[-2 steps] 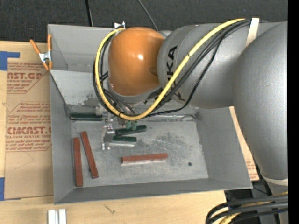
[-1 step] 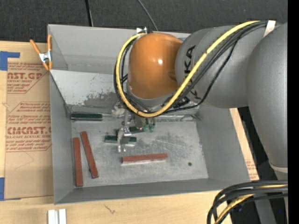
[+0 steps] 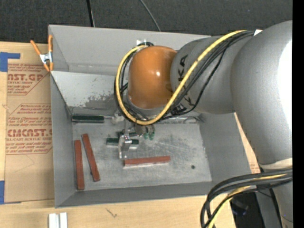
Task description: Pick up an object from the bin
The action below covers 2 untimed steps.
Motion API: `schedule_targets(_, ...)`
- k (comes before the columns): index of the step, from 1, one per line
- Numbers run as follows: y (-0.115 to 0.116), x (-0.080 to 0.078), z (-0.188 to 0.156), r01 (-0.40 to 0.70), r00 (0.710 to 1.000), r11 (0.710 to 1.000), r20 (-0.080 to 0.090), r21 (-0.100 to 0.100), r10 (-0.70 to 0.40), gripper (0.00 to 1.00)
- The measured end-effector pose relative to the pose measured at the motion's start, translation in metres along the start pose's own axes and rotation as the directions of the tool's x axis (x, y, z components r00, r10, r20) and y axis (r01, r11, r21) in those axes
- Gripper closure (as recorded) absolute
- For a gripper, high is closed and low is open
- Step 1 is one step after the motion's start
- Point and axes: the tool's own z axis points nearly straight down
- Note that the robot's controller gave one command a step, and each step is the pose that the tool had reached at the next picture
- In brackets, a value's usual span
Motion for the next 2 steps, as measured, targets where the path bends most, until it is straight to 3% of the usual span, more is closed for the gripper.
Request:
schedule_targets(1, -0.0305, 0.0104, 0.0619, -0.065, 0.998, 0.998, 0.010, -0.005, 0.065, 1.00)
schedule_targets(2, -0.0306, 0.0104, 0.0619, -0.065, 0.998, 0.998, 0.010, -0.006, 0.065, 1.00)
